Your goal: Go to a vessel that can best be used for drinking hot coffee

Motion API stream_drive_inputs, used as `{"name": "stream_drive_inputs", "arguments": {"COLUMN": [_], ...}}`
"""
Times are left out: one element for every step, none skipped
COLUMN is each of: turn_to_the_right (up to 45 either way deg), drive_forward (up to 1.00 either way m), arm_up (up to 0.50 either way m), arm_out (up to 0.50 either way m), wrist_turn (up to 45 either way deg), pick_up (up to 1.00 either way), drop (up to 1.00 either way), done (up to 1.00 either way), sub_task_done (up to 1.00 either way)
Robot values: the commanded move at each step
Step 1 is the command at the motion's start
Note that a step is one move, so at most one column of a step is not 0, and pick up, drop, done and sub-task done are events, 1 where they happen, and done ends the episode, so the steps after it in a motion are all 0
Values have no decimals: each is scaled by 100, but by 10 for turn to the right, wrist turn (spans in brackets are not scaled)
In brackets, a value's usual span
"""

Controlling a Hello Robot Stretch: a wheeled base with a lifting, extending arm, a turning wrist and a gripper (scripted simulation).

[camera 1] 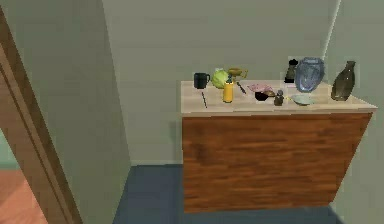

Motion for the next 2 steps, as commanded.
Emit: {"name": "stream_drive_inputs", "arguments": {"turn_to_the_right": [-30, 0], "drive_forward": [0, 60], "arm_up": [0, 0], "arm_out": [0, 0], "wrist_turn": [0, 0], "pick_up": [0, 0], "drop": [0, 0], "done": [0, 0], "sub_task_done": [0, 0]}}
